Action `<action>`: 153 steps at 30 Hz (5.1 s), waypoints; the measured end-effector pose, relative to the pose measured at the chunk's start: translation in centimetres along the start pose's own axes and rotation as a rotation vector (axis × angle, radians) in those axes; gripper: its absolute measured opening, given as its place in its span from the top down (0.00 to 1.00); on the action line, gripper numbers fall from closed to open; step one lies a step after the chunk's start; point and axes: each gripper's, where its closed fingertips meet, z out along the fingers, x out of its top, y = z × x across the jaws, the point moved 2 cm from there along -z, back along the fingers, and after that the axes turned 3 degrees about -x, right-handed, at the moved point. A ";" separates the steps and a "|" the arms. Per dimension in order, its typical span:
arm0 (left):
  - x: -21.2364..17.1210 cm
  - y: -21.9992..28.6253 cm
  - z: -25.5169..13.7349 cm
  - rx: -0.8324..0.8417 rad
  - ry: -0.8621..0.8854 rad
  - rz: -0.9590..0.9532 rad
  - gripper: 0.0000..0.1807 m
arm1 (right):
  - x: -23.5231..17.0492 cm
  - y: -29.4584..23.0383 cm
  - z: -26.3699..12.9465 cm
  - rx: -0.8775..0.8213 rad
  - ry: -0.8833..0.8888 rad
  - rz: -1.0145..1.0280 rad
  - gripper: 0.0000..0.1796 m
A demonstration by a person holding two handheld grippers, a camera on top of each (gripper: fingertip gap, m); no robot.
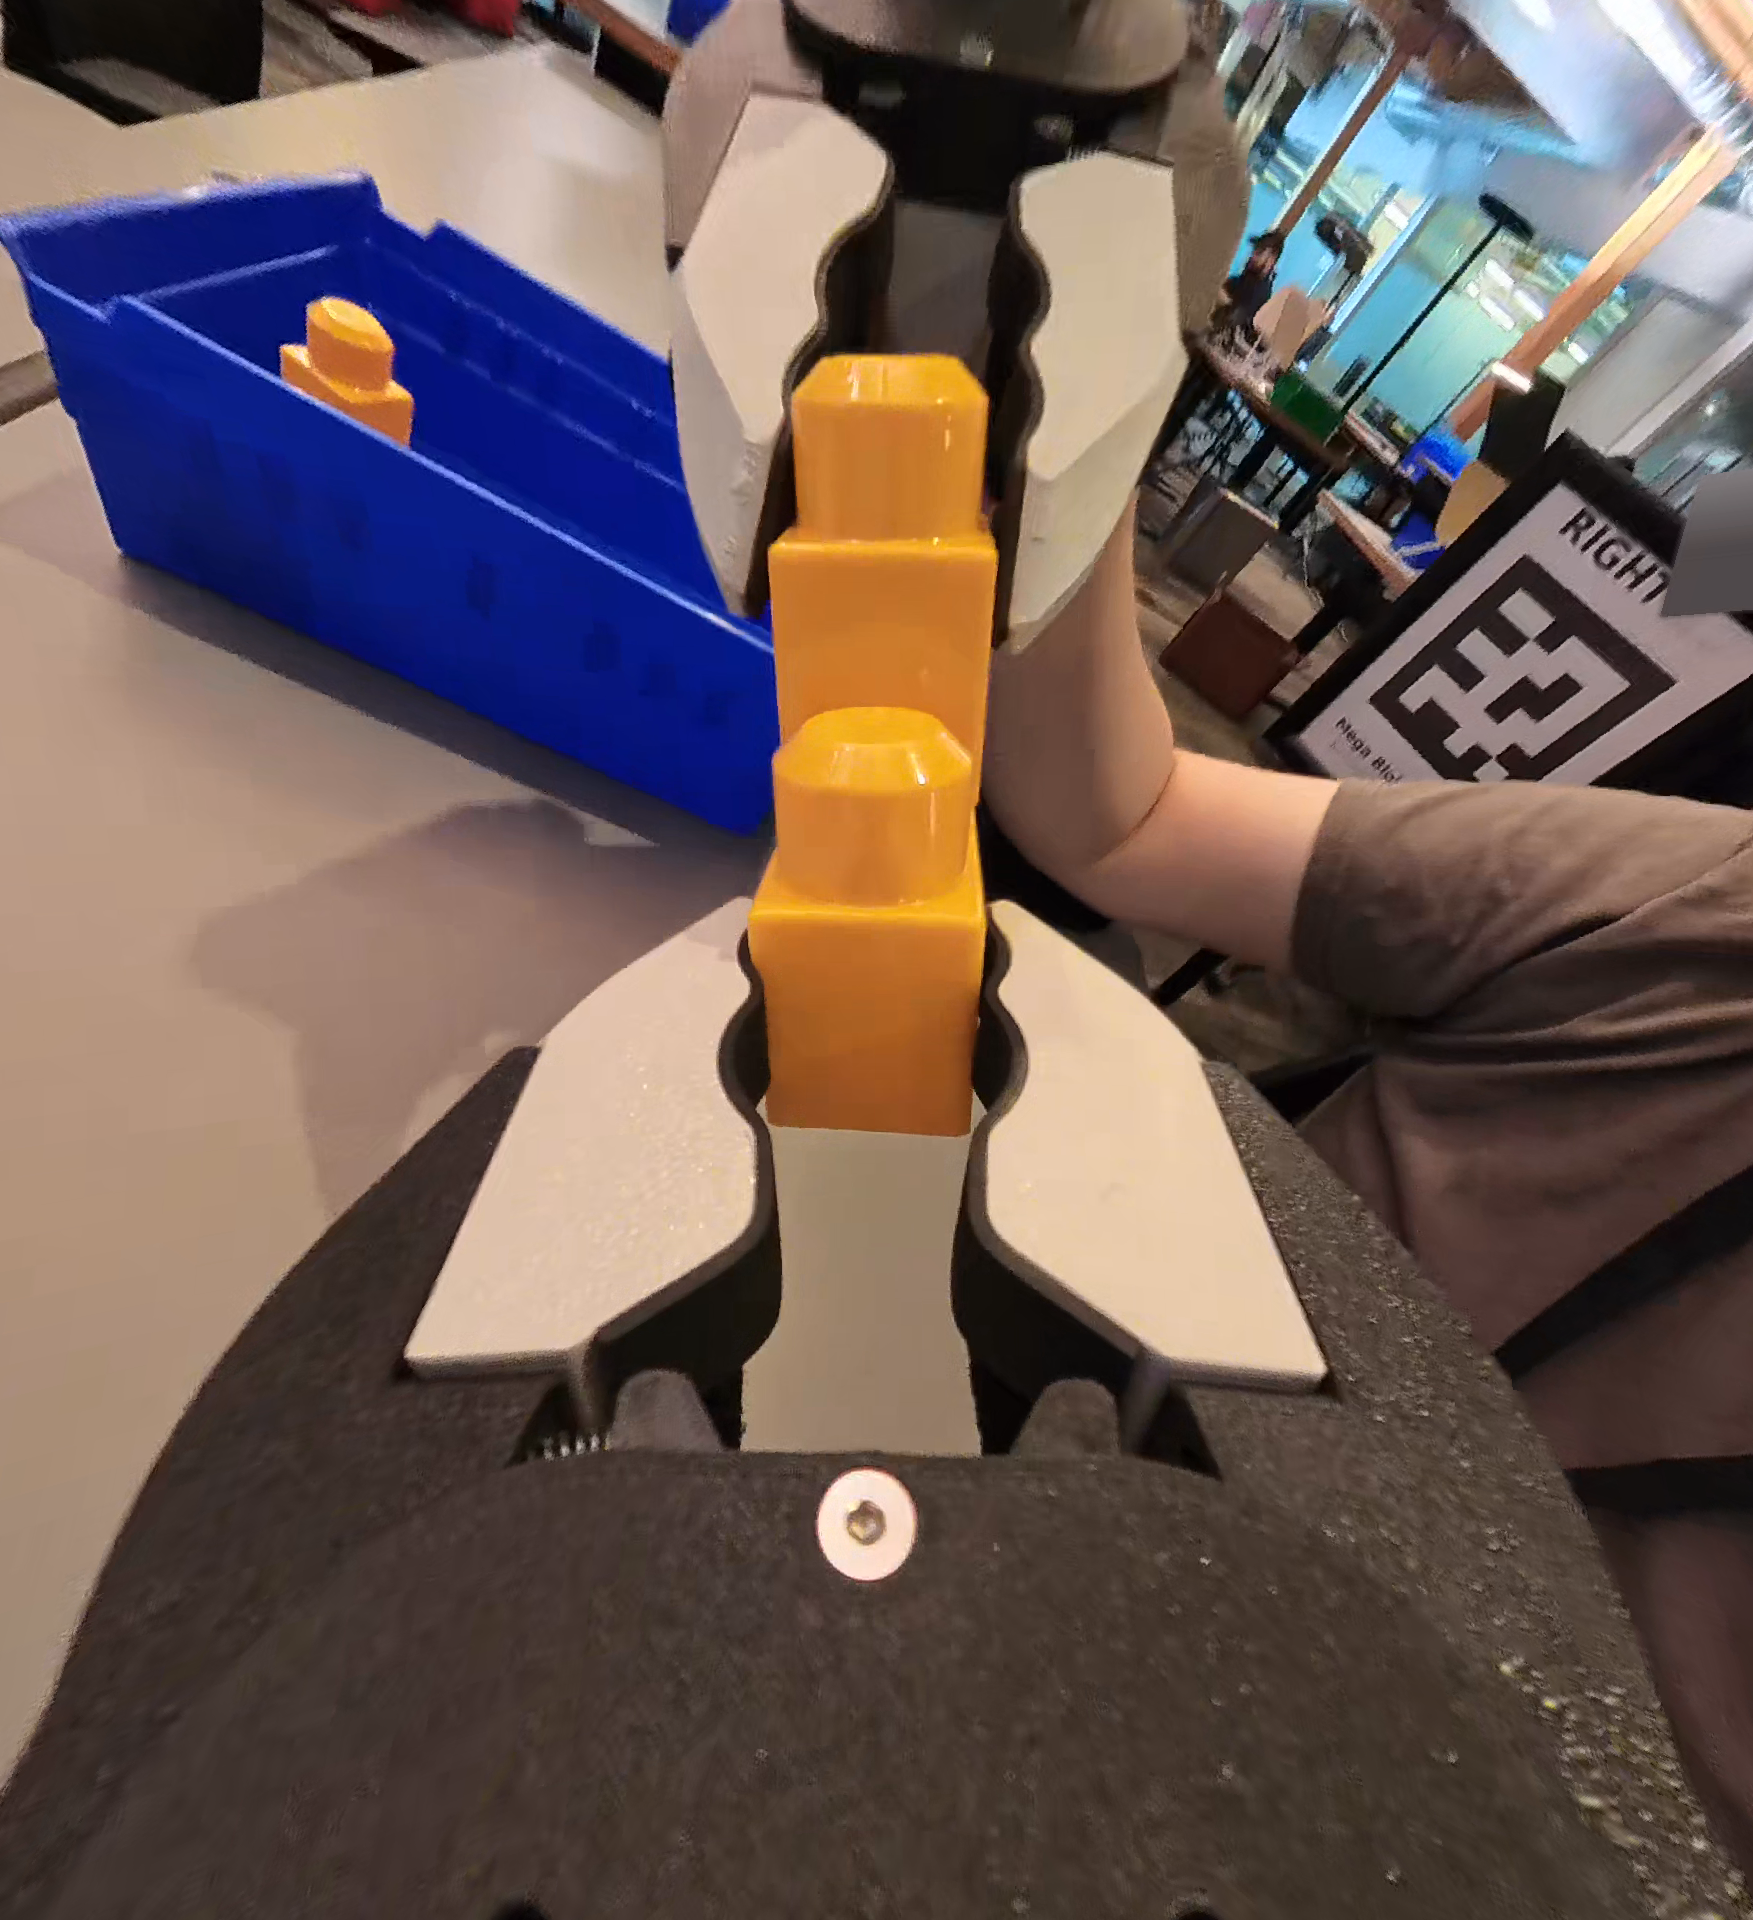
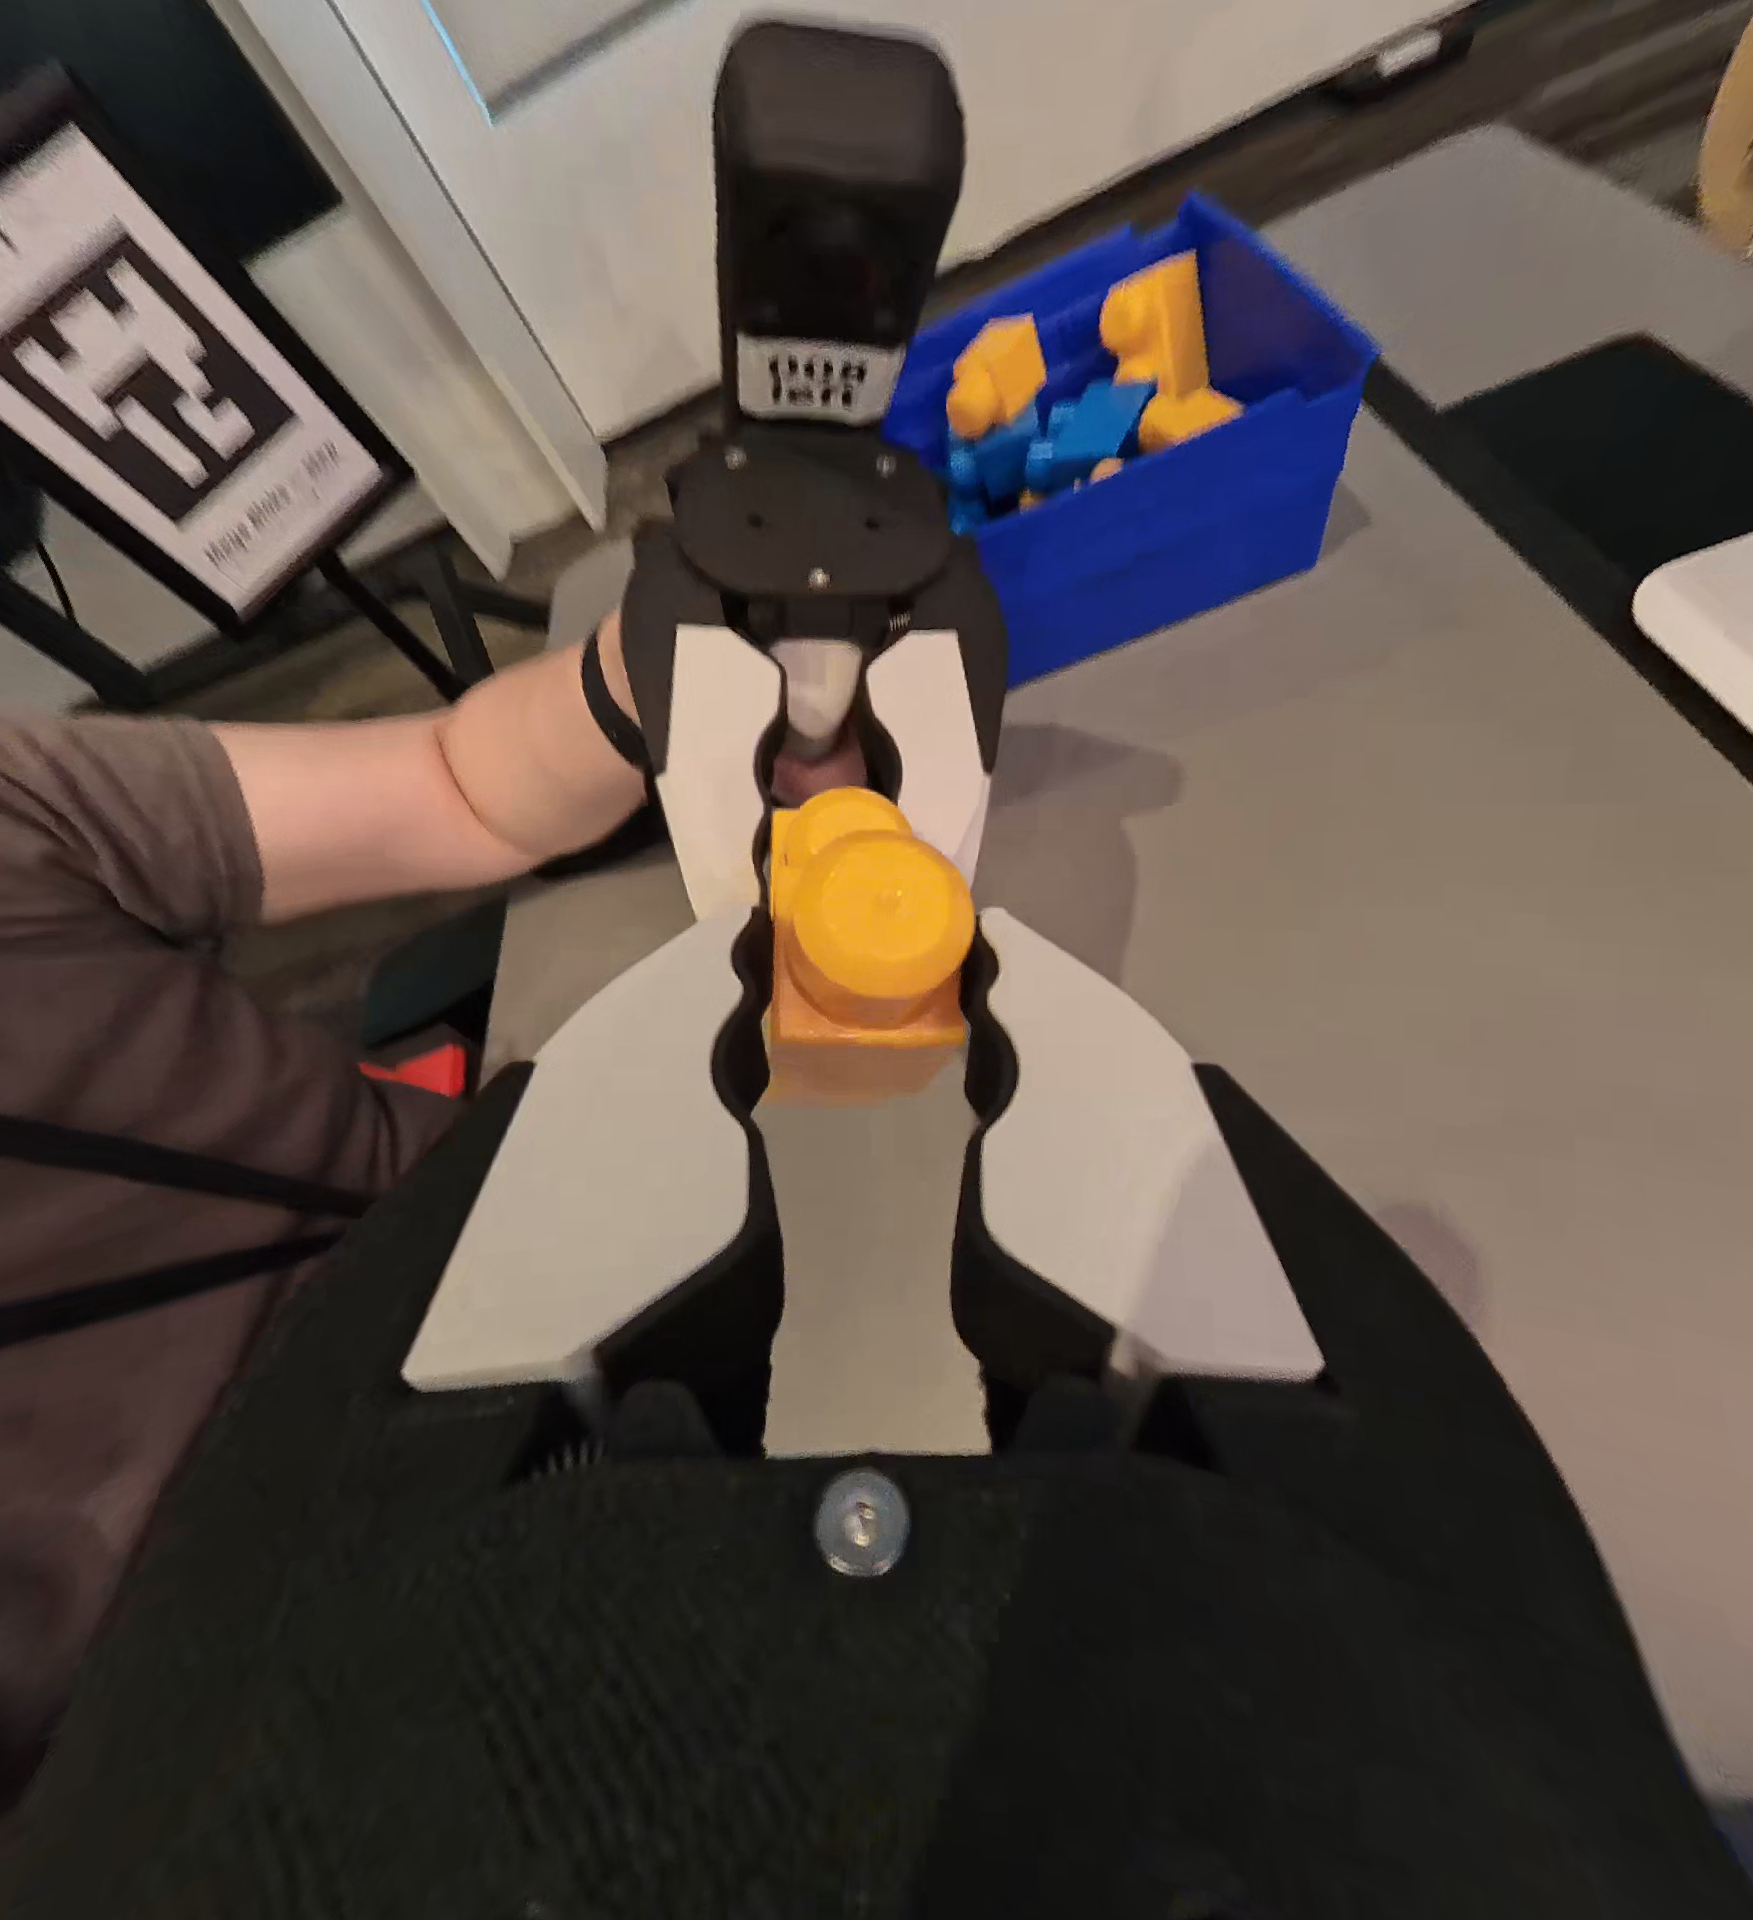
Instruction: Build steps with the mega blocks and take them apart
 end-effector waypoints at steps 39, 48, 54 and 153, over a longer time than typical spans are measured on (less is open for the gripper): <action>3.8 1.1 -3.0 0.044 0.262 0.051 0.80 | 3.5 -0.7 0.3 0.068 0.339 0.077 0.80; 3.9 1.2 -3.1 0.052 0.270 0.049 0.80 | 3.5 -0.6 0.4 0.099 0.364 0.104 0.80; 3.8 1.6 -3.0 0.077 0.245 0.082 0.80 | 3.3 -1.1 0.3 0.050 0.311 0.027 0.80; 3.3 5.1 -7.0 0.212 0.004 0.307 0.68 | -14.1 20.9 -25.9 -1.179 -0.505 -0.144 0.71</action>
